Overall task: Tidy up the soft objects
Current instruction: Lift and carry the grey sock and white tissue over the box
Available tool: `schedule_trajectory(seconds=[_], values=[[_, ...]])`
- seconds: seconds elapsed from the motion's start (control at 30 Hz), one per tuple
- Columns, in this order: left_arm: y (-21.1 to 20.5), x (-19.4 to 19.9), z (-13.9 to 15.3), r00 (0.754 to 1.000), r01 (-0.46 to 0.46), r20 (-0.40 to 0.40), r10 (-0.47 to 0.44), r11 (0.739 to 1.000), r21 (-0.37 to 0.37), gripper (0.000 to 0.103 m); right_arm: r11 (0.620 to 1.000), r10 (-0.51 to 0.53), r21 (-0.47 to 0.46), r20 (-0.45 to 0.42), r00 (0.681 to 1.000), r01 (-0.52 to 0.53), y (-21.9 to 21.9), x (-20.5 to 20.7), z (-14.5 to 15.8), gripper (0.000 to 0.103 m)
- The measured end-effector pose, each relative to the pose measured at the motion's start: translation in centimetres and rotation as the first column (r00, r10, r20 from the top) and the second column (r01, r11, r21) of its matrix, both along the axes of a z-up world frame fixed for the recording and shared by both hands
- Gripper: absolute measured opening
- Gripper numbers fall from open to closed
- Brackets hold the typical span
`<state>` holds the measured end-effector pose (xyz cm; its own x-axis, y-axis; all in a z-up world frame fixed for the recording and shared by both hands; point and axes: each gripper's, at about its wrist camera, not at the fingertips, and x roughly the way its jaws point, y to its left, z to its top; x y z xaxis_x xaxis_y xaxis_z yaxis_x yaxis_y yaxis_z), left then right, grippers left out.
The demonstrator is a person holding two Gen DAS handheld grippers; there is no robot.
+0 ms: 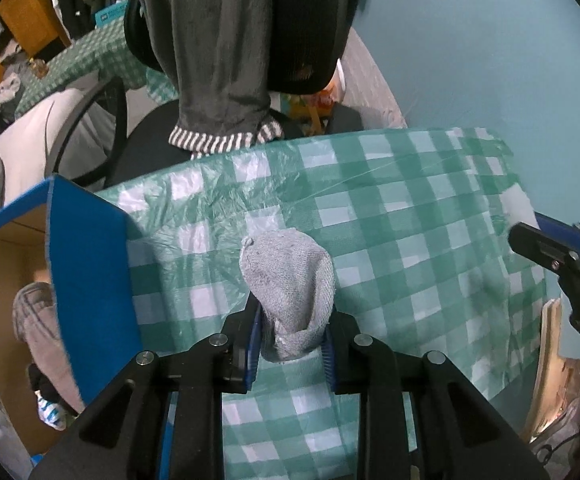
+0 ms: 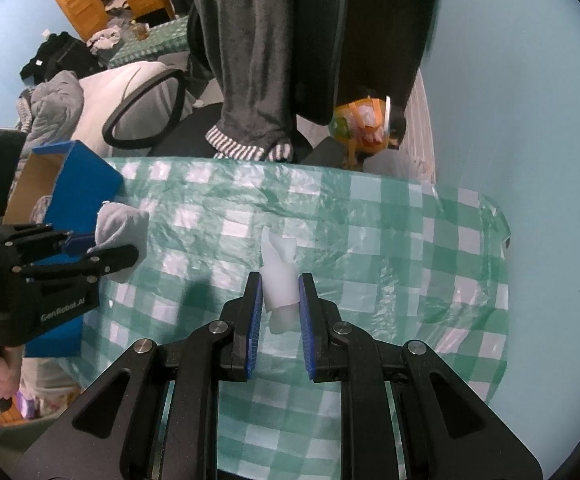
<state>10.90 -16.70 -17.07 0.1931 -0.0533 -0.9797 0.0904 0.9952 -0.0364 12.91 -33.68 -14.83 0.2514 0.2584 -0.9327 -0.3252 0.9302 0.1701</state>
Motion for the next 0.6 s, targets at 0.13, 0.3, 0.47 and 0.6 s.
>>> schedule_trajectory(seconds=[0.13,0.3,0.47,0.6], values=[[-0.1,-1.3,1.9,0.999,0.023,0.032,-0.023,1.0,0.001,0.025,1.0,0.005,0.005,0.013,1.0,-0.005,0.2,-0.5,1.2,0.017],[0.1,-2.6,3.5,0.998,0.031,0.056,-0.032,0.999,0.007,0.025,1.0,0.014,0.005,0.028,1.0,-0.014,0.8,-1.4,2.6,0.017],[0.8,-4.0,5.0,0.996,0.033,0.079,-0.034,0.999,0.014,0.025,1.0,0.025,0.01,0.04,0.999,-0.026,1.4,-2.3,3.9,0.017],[1.4,-4.9,5.8,0.995,0.031,0.089,-0.033,0.999,0.018,0.025,0.999,0.032,0.014,0.049,0.998,-0.032,1.9,-3.0,5.0,0.017]])
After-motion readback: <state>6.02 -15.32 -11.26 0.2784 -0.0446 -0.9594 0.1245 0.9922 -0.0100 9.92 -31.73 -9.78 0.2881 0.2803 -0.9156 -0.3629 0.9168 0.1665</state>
